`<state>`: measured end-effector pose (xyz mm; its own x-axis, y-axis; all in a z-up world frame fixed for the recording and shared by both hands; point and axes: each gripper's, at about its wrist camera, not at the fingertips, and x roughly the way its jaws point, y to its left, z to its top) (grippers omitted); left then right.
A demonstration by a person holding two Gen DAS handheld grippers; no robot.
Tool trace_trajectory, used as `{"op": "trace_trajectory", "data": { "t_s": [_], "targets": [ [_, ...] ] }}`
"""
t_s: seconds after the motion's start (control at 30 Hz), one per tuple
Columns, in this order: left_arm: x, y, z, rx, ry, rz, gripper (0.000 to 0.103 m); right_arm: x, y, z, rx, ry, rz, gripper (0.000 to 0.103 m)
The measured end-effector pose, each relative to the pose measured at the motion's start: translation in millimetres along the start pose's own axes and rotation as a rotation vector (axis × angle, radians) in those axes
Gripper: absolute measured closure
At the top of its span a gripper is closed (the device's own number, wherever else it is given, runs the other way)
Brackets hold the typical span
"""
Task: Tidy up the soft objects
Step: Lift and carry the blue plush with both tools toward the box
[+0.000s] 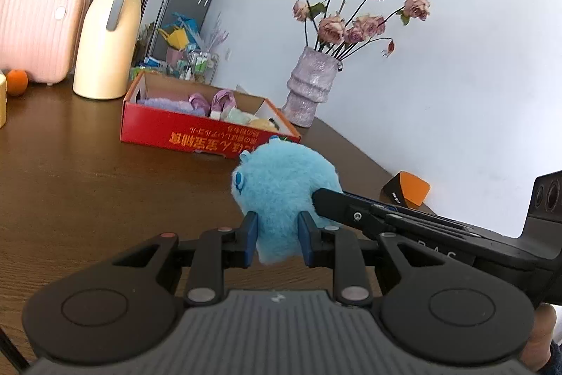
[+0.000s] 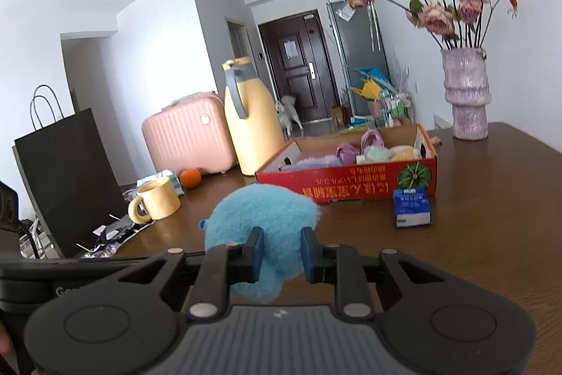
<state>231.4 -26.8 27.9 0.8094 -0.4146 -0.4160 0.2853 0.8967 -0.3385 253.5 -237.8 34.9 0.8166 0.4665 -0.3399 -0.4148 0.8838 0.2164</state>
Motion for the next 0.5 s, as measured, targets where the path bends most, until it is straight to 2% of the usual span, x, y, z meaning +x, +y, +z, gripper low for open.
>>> {"op": "trace_trajectory", "data": {
  "t_s": [0.3,0.5],
  "targets": [
    [8.6,2.7,13.0,0.012,-0.016,-0.004,0.079,5.1,-1.9,14.5,-0.004,-0.019,0.006,0.081],
    [45.1,13.8,54.8,0.017,-0.037,-0.021,0.079,45.1,-16.1,55.4,-0.048,-0.062,-0.001,0.081]
  ]
}}
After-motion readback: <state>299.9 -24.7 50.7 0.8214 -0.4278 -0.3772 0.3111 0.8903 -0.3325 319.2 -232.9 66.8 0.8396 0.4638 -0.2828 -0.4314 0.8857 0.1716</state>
